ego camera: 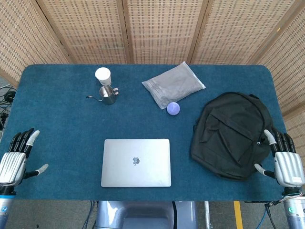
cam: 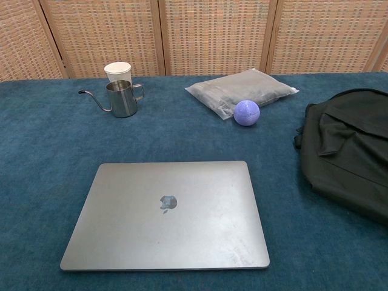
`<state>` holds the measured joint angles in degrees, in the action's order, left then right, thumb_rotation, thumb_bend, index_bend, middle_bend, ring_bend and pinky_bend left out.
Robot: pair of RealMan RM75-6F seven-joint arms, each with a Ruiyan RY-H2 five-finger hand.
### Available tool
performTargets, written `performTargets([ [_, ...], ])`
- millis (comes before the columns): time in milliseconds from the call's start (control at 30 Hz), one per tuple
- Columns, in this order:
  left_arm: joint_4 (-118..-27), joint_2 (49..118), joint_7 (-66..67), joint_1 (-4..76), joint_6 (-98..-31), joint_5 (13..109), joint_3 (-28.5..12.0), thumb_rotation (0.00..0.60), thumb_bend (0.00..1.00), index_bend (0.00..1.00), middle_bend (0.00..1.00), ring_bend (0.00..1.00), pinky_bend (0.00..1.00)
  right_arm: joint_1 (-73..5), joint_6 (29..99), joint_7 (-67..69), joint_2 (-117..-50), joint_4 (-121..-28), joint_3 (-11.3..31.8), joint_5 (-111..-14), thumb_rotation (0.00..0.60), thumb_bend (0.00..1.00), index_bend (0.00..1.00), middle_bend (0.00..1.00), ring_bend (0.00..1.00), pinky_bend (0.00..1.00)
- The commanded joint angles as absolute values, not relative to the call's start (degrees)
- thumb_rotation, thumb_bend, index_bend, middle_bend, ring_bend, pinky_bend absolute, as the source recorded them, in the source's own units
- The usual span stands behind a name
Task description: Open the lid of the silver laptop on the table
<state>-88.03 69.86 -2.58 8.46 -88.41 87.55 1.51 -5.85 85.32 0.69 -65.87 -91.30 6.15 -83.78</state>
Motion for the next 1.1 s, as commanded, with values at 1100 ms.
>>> performTargets([
  [1100,-85.6,91.6,9.4,28.8,-63.0,110.3,4.4,0.600,0.00,0.00,0.00,0.00,0.00,-6.5,82.9,4.5,-65.0,-90.3,6.5,-82.4,0.600,0.00,0.02,0.00,0.00,0.00],
])
